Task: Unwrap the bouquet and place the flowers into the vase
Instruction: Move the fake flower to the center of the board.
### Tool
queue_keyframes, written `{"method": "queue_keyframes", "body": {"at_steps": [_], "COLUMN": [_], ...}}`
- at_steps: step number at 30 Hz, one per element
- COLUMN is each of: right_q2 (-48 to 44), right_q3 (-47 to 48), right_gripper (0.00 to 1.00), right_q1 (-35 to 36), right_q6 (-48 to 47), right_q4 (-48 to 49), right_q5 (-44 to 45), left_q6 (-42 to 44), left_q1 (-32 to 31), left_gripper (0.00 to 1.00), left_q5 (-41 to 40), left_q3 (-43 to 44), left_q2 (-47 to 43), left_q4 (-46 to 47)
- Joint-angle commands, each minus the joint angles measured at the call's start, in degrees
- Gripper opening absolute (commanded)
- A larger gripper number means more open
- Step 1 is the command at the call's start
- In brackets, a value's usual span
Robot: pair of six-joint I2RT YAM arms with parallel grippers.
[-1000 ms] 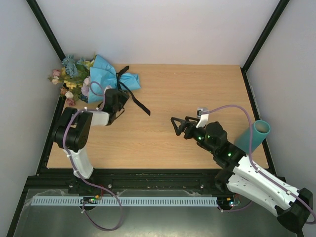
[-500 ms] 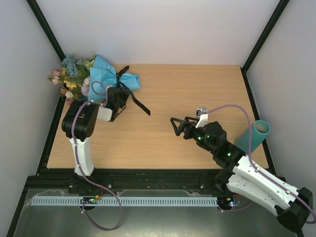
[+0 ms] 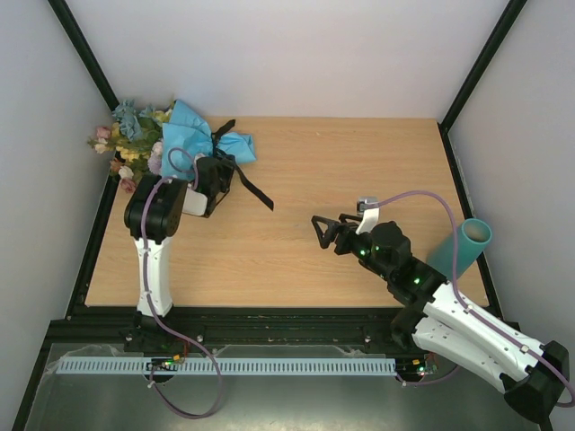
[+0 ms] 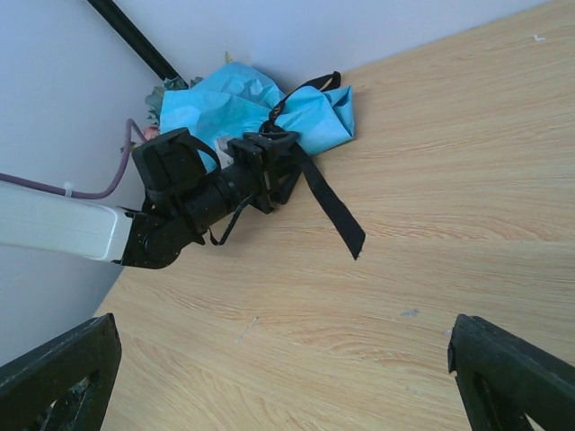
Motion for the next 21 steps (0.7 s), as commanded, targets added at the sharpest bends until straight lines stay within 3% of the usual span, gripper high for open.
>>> {"method": "queue_keyframes", "body": {"at_steps": [1, 7, 18, 21], "right_q2": [-1.0, -0.6, -0.8, -1.3], "right_q3": [1.2, 1.6, 1.4, -0.4], "right_gripper": [0.99, 0.99, 0.99, 0.99], "right_q1": [0.2, 0.3, 0.3, 0.3], "right_q6": [-0.9, -0.6, -0.7, -0.4], "right_q4": [-1.6, -2.0, -4.6, -4.5], "right_q5": [1.6, 1.8, 2.2, 3.1], "left_q6": [-2.1, -2.8, -2.2, 0.2], "left_q1": [1.2, 1.4, 1.6, 1.7], "left_gripper": [0.54, 0.46, 0.03, 0.02], "left_q5": [-0.1, -0.7, 1.3, 1.7], "left_q3": [1.6, 3.2, 1.9, 0.5], "left_q2": [1.8, 4.2, 4.1, 1.6], "left_q4": [4.1, 4.6, 8.2, 6.4]}}
